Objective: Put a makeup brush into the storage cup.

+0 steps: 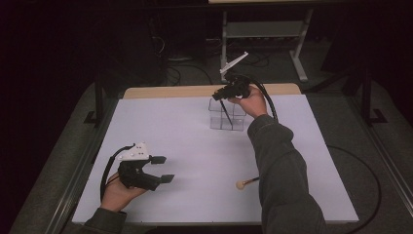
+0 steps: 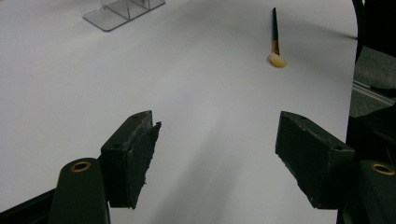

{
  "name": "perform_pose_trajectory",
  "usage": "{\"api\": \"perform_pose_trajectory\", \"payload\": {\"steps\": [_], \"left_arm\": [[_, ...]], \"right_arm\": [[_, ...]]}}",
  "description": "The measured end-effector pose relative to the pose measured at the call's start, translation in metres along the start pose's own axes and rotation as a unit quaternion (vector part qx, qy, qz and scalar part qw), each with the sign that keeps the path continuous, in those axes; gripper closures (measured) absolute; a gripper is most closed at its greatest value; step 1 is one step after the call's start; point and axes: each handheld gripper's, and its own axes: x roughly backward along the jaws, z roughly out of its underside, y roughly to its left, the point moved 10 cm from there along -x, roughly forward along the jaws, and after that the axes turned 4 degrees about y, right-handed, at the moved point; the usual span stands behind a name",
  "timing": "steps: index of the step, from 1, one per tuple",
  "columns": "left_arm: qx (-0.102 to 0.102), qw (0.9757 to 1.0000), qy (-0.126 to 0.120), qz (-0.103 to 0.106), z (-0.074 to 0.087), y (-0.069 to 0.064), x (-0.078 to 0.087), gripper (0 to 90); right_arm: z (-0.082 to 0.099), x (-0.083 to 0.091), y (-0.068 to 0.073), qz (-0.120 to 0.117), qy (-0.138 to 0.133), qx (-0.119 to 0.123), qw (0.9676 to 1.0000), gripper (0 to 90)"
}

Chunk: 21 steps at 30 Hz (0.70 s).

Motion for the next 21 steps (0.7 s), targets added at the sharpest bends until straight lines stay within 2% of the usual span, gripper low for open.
{"api": "perform_pose_trajectory", "payload": {"steps": [1, 3, 4, 6, 8, 11, 12, 14, 15, 19, 21], "left_arm": [[0.0, 1.0, 0.001, 0.0, 0.0, 0.0, 0.0, 27.7], [0.0, 1.0, 0.002, 0.001, 0.0, 0.0, -0.001, 27.7], [0.007, 1.0, 0.002, 0.002, 0.0, -0.002, -0.002, 27.7], [0.003, 1.0, 0.004, 0.001, 0.001, -0.002, -0.002, 27.6], [0.002, 1.0, 0.005, 0.001, 0.001, -0.002, -0.002, 27.6], [0.001, 1.0, 0.006, 0.001, 0.001, -0.002, -0.003, 27.5], [-0.005, 1.0, 0.006, 0.0, 0.001, -0.001, -0.003, 27.5], [-0.003, 1.0, 0.007, 0.0, 0.001, -0.001, -0.004, 27.4], [-0.002, 1.0, 0.006, 0.0, 0.001, -0.001, -0.004, 27.4], [-0.001, 1.0, 0.007, 0.0, 0.001, -0.002, -0.004, 27.4], [-0.001, 1.0, 0.007, 0.0, 0.001, -0.002, -0.004, 27.4]], "right_arm": [[0.003, 0.001, 0.001, -0.002, 0.004, -0.009, 0.9999, 70.1], [0.007, 0.003, 0.001, -0.005, 0.008, -0.008, 0.9999, 67.4], [0.008, 0.005, 0.001, -0.003, 0.007, -0.007, 0.9999, 66.8], [0.011, 0.009, 0.0, 0.003, -0.002, -0.009, 0.9999, 65.2], [0.014, 0.013, 0.003, -0.006, -0.002, -0.025, 0.9997, 63.4], [0.017, 0.016, 0.004, -0.007, -0.002, -0.02, 0.9998, 61.7], [0.017, 0.018, 0.005, -0.006, -0.007, -0.02, 0.9998, 61.4], [0.019, 0.021, 0.01, -0.012, -0.007, -0.039, 0.9992, 61.0], [0.021, 0.022, 0.008, -0.009, -0.005, -0.032, 0.9994, 60.9], [0.026, 0.026, 0.011, -0.018, -0.007, -0.043, 0.9989, 60.4], [0.027, 0.029, 0.011, -0.011, -0.01, -0.038, 0.9992, 60.4]]}}
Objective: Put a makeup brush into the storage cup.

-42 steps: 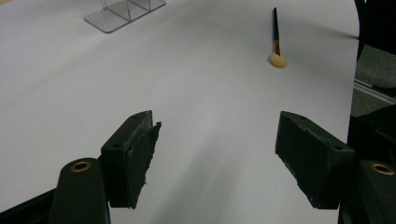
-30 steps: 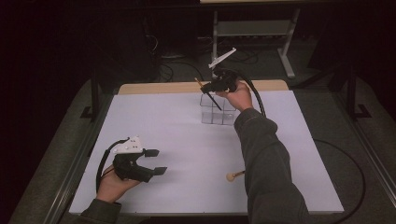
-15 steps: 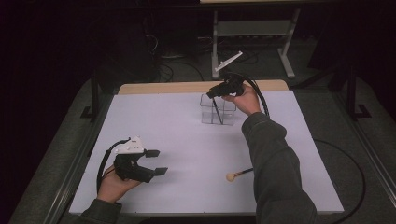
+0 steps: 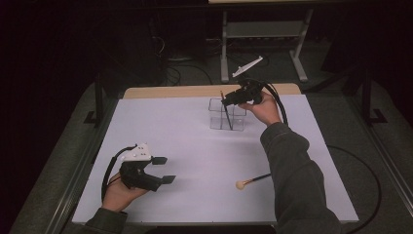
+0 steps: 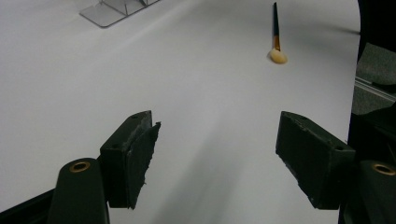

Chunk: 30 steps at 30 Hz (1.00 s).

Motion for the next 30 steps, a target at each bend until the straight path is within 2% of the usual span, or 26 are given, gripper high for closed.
{"api": "perform_pose_trajectory", "payload": {"steps": [7, 10, 13, 14, 16, 19, 21, 25, 26, 27, 29, 30], "left_arm": [[0.005, 1.0, -0.002, 0.0, -0.001, -0.001, -0.001, 27.3], [0.004, 1.0, -0.001, 0.0, 0.0, -0.001, -0.001, 27.3], [0.002, 1.0, 0.0, 0.0, -0.001, 0.0, -0.001, 27.3], [0.004, 1.0, -0.001, 0.0, 0.0, -0.001, -0.001, 27.3], [0.004, 1.0, -0.001, 0.0, 0.0, 0.0, -0.001, 27.3], [0.004, 1.0, 0.0, 0.001, 0.0, -0.001, -0.002, 27.3], [0.001, 1.0, 0.001, 0.002, 0.0, -0.001, -0.003, 27.3], [0.0, 1.0, 0.0, 0.0, 0.0, 0.0, -0.003, 27.3], [0.0, 1.0, 0.0, 0.0, 0.0, 0.0, -0.003, 27.3], [0.001, 1.0, 0.0, 0.0, 0.0, 0.0, -0.003, 27.3], [0.0, 1.0, 0.0, 0.001, 0.0, 0.0, -0.003, 27.3], [-0.001, 1.0, 0.001, 0.001, 0.0, -0.001, -0.004, 27.3]], "right_arm": [[0.006, 0.006, 0.003, -0.004, -0.002, -0.004, 1.0, 59.4], [0.01, 0.005, 0.005, -0.006, 0.007, -0.004, 0.9999, 58.3], [0.013, 0.003, 0.008, -0.008, 0.011, 0.0, 0.9999, 57.8], [0.014, 0.003, 0.008, -0.004, 0.012, 0.008, 0.9999, 57.5], [0.015, 0.003, 0.01, -0.008, 0.012, 0.001, 0.9999, 56.4], [0.018, 0.004, 0.009, -0.003, 0.013, 0.015, 0.9998, 55.8], [0.02, 0.006, 0.01, -0.003, 0.013, 0.015, 0.9998, 55.0], [0.022, 0.011, 0.01, -0.002, 0.01, 0.014, 0.9999, 54.0], [0.022, 0.013, 0.012, -0.006, 0.01, 0.005, 0.9999, 53.3], [0.023, 0.015, 0.012, -0.005, 0.01, 0.01, 0.9999, 52.8], [0.022, 0.018, 0.016, -0.016, 0.003, -0.005, 0.9999, 52.8], [0.024, 0.019, 0.016, -0.013, 0.005, -0.003, 0.9999, 52.3]]}}
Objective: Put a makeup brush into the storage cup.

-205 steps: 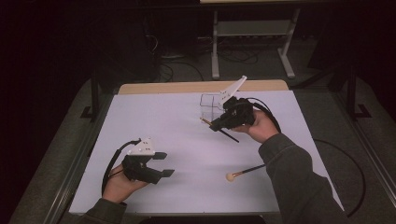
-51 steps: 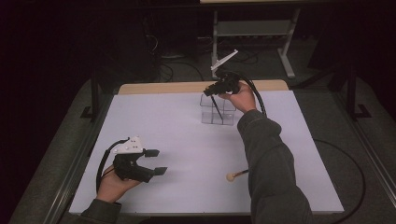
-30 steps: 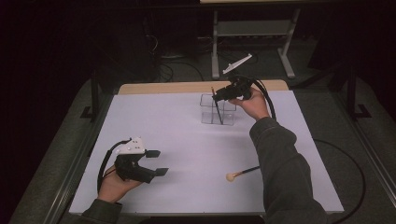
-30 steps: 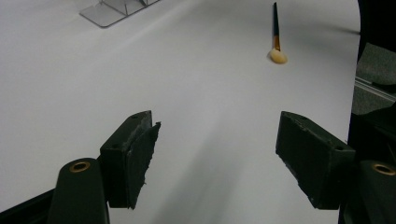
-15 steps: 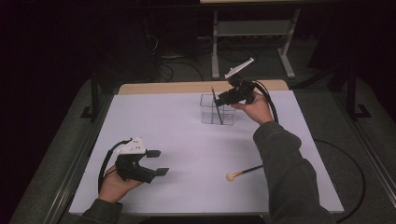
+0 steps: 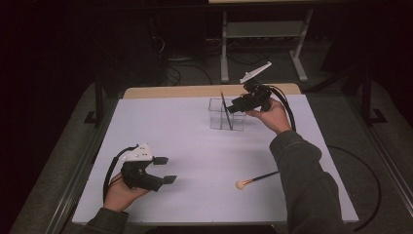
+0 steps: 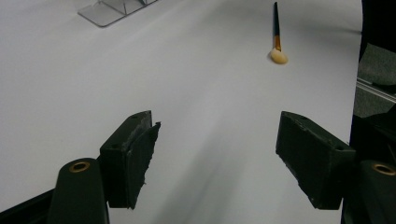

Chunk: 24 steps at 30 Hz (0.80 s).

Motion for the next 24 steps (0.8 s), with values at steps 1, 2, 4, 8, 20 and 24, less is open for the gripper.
{"api": "perform_pose_trajectory", "payload": {"steps": [1, 2, 4, 8, 20, 24], "left_arm": [[-0.001, 1.0, 0.0, 0.0, 0.0, 0.0, -0.001, 27.2], [0.002, 1.0, 0.0, 0.0, 0.0, 0.0, -0.001, 27.1], [0.002, 1.0, 0.001, -0.001, 0.0, -0.001, -0.001, 26.8], [0.005, 1.0, 0.0, 0.001, 0.0, -0.001, -0.002, 26.7], [0.006, 1.0, 0.001, 0.0, 0.001, 0.001, -0.003, 26.0], [0.002, 1.0, 0.003, 0.001, 0.001, 0.001, -0.004, 25.7]], "right_arm": [[0.0, 0.0, -0.001, 0.008, -0.005, 0.011, 0.9999, 52.3], [0.001, 0.001, -0.002, 0.012, -0.008, 0.021, 0.9997, 52.3], [0.003, 0.003, 0.002, 0.008, -0.008, 0.013, 0.9998, 51.5], [0.006, 0.007, 0.005, 0.007, -0.008, 0.01, 0.9999, 49.9], [0.016, 0.016, 0.014, 0.004, -0.016, 0.012, 0.9998, 47.3], [0.019, 0.018, 0.015, 0.002, -0.013, 0.01, 0.9999, 45.5]]}}
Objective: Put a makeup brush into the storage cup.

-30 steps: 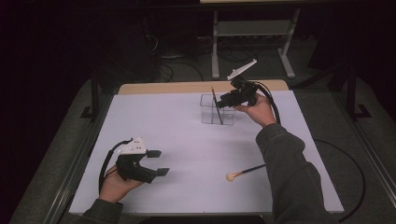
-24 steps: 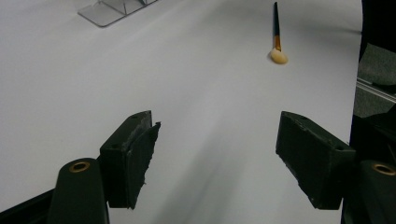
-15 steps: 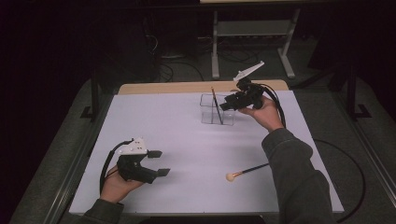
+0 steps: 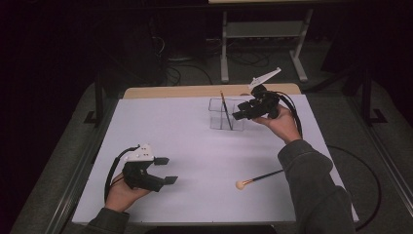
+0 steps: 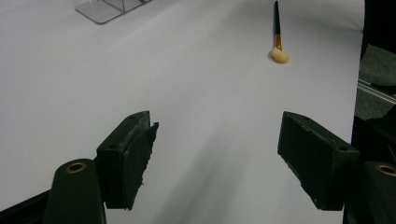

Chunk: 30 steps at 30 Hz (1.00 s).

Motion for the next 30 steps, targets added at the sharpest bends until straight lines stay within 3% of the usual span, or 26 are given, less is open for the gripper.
{"api": "perform_pose_trajectory", "payload": {"steps": [5, 10, 30], "left_arm": [[0.003, 1.0, 0.0, -0.003, 0.0, 0.001, 0.0, 25.2], [0.005, 1.0, 0.0, -0.001, 0.0, 0.0, -0.002, 25.1], [0.003, 1.0, -0.003, -0.006, 0.0, 0.002, 0.0, 24.2]], "right_arm": [[0.004, 0.007, 0.002, 0.002, -0.012, 0.003, 0.9999, 44.3], [0.015, 0.011, 0.002, 0.001, -0.006, -0.009, 0.9999, 42.3], [0.04, 0.018, 0.01, 0.003, -0.006, -0.005, 1.0, 40.2]]}}
